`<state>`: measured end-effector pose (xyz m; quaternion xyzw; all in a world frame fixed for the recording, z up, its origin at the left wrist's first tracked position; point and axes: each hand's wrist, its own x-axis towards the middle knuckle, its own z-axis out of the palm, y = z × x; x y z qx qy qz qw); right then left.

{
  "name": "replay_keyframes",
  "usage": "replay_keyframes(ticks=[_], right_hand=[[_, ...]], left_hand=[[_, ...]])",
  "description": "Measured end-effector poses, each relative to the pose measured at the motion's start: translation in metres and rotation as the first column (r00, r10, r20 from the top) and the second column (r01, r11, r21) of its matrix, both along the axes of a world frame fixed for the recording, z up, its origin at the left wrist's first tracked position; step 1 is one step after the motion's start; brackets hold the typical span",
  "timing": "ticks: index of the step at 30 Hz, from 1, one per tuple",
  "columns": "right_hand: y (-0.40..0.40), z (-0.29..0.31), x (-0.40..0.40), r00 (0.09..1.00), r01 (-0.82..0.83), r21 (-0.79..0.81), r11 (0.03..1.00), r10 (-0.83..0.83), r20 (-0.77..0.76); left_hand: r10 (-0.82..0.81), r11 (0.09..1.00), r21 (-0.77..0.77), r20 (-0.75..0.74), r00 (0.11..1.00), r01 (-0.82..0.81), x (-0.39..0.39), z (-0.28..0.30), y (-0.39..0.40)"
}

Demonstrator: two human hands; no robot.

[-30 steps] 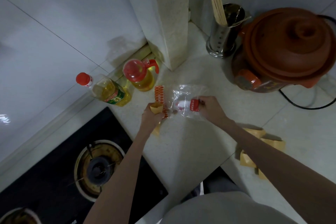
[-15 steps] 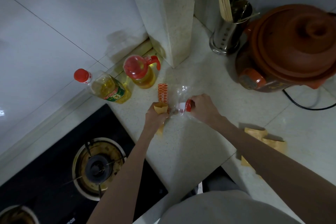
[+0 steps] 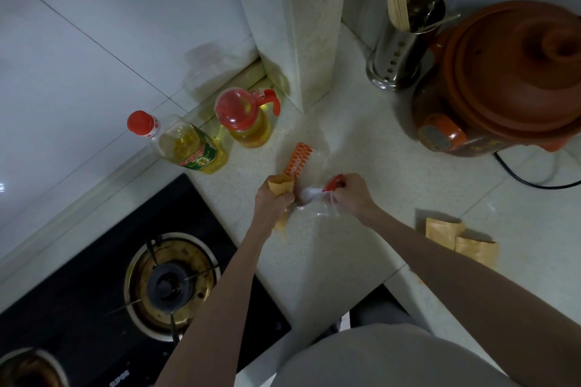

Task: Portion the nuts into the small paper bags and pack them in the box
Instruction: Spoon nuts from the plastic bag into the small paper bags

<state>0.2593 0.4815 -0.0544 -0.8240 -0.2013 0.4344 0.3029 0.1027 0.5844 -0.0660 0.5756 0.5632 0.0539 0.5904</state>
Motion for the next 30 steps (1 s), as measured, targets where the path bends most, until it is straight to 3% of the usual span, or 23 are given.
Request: replay_keyframes(ticks=[2, 6, 12, 18, 21, 26, 30], right_hand=[[-0.005, -0.005, -0.003, 0.985, 0.162, 0.018, 0.987, -0.161, -0.062], [-0.006, -0.009, -0.008, 0.939, 0.318, 0.015, 0.948, -0.312, -0.143], [-0.009, -0.015, -0.006, 0.888, 0.417, -0.023, 0.909, -0.412, -0.204], [-0.015, -0.006, 0.017, 0.869, 0.464, 0.076, 0.883, -0.437, -0.233], [-0.024, 0.000, 0.029, 0.807, 0.553, 0.107, 0.826, -0.500, -0.314], [-0.053, 0.007, 0.047, 0.737, 0.667, 0.106, 0.737, -0.632, -0.239], [-0.077, 0.010, 0.061, 0.654, 0.752, 0.075, 0.655, -0.726, -0.214]], left_hand=[[0.008, 1.000, -0.015, 0.013, 1.000, -0.008, -0.002, 0.000, 0.001], [0.045, 0.996, -0.080, 0.051, 0.998, -0.040, -0.006, 0.002, 0.000], [0.132, 0.978, -0.169, 0.058, 0.990, -0.120, -0.010, 0.007, 0.004], [0.256, 0.952, -0.193, 0.066, 0.965, -0.239, -0.020, 0.010, 0.006], [0.257, 0.952, -0.190, 0.065, 0.964, -0.241, -0.025, 0.013, 0.007], [0.283, 0.943, -0.163, -0.073, 0.956, -0.292, -0.023, 0.013, 0.014], [0.271, 0.956, -0.098, -0.077, 0.960, -0.278, -0.017, 0.022, 0.015]])
